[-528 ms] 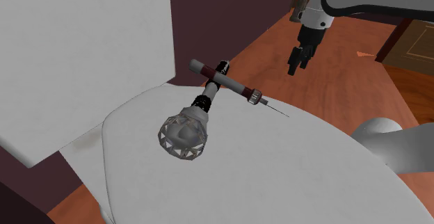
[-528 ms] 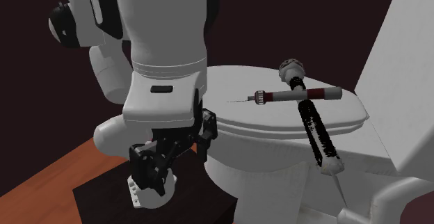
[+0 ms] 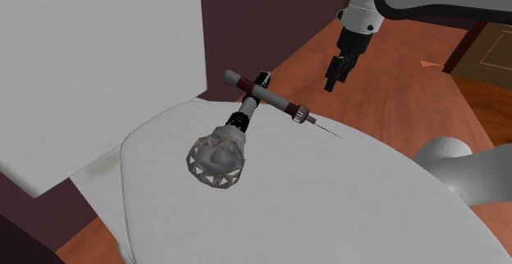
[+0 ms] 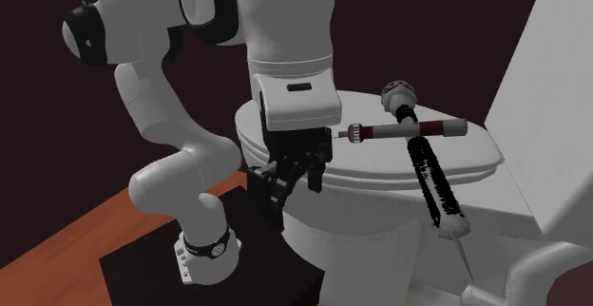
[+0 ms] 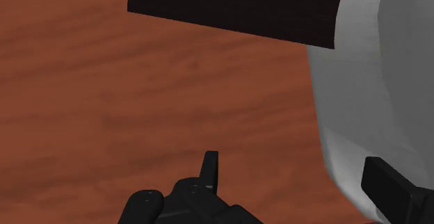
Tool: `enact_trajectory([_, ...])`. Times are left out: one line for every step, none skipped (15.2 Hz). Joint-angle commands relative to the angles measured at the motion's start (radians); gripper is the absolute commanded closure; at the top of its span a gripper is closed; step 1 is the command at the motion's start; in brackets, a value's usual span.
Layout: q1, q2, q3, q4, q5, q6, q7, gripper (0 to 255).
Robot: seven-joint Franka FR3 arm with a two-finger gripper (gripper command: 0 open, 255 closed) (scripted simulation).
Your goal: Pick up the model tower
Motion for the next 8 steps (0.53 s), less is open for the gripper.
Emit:
enact_trajectory([0.028, 0.011, 0.032, 0.017, 0.031, 0.014, 0.014, 0])
enact_trajectory([0.041, 0.013, 0.047, 0.022, 0.044, 0.022, 0.020, 0])
enact_trajectory([0.054, 0.016, 0.062, 0.027, 0.058, 0.029, 0.027, 0])
enact_trajectory([0.067, 0.019, 0.077, 0.033, 0.071, 0.037, 0.033, 0])
enact_trajectory([0.080, 0.023, 0.092, 0.040, 0.084, 0.045, 0.039, 0])
enact_trajectory([0.092, 0.027, 0.108, 0.047, 0.096, 0.053, 0.045, 0])
enact_trajectory([0.105, 0.031, 0.123, 0.054, 0.108, 0.061, 0.051, 0])
enact_trajectory([0.116, 0.035, 0.138, 0.062, 0.119, 0.069, 0.057, 0])
